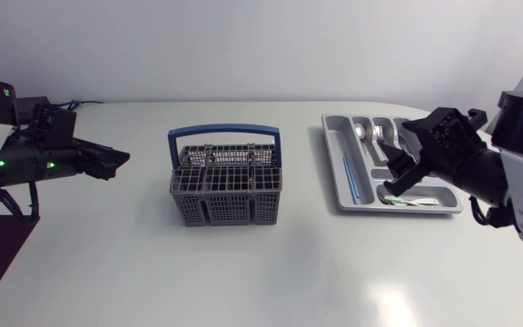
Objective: Unload the cutlery basket into the drawer organizer.
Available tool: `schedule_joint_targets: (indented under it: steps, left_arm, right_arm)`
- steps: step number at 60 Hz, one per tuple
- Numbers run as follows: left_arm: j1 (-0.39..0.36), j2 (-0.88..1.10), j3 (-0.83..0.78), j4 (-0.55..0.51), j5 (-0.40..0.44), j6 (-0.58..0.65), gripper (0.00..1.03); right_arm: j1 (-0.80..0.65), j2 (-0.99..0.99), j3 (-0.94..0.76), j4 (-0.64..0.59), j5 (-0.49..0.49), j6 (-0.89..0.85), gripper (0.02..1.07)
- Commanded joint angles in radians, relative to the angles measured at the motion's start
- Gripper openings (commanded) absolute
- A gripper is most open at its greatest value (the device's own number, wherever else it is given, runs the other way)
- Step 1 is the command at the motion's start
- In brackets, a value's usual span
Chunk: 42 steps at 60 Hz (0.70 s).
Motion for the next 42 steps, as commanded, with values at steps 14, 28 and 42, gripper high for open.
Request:
schedule_joint_targets:
  steps: [14,28,42]
  left_arm:
    - [0.017,-0.158,-0.076,-0.008,-0.036,-0.014,1.0]
    - [0.043,-0.275,-0.135,-0.007,-0.057,-0.042,1.0]
    - [0.046,-0.389,-0.184,-0.003,-0.075,-0.042,1.0]
  right_arm:
    - [-0.106,-0.205,-0.053,-0.074,0.053,0.091,1.03]
    - [-0.213,-0.305,-0.062,-0.191,0.049,0.187,1.03]
    - [-0.31,-0.461,-0.136,-0.181,0.026,0.212,1.03]
